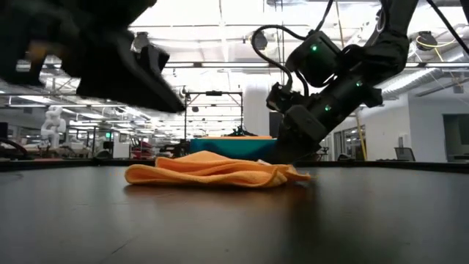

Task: Fold microfiber towels
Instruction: Fold the folded orange microfiber towel

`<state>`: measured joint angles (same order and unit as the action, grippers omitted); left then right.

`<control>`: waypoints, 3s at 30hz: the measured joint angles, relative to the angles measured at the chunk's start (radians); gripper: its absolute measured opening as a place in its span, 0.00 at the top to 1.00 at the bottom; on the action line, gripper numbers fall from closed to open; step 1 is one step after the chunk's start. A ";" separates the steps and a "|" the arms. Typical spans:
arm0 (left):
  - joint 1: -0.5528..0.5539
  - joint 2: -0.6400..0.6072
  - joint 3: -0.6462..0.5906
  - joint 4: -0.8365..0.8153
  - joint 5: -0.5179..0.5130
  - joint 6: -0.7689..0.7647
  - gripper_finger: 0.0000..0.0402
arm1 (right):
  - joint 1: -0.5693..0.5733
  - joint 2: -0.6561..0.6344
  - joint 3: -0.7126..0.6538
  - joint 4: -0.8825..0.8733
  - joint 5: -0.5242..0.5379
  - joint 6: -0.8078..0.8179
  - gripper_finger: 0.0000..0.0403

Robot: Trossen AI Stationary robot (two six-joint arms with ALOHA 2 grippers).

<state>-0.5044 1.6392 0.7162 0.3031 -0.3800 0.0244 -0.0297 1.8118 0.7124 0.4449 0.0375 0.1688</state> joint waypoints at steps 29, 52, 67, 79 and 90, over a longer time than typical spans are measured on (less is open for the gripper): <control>0.064 0.025 0.027 -0.250 0.065 0.055 0.77 | -0.009 0.000 -0.001 -0.007 -0.066 -0.013 0.71; 0.081 0.058 0.027 -0.258 0.059 0.094 0.77 | -0.008 0.000 -0.002 -0.003 -0.069 -0.017 0.71; 0.079 0.092 0.025 -0.196 -0.018 0.110 0.77 | -0.007 -0.096 -0.006 -0.102 -0.099 -0.021 0.71; 0.090 0.090 0.026 -0.167 -0.024 0.097 0.87 | 0.122 -0.283 -0.005 -0.131 -0.123 0.002 0.71; 0.131 0.089 0.026 -0.141 0.012 0.075 0.99 | 0.270 -0.275 -0.067 -0.115 -0.035 -0.031 0.69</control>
<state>-0.3736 1.7283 0.7425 0.1623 -0.3679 0.0994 0.2400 1.5368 0.6455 0.3303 0.0024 0.1383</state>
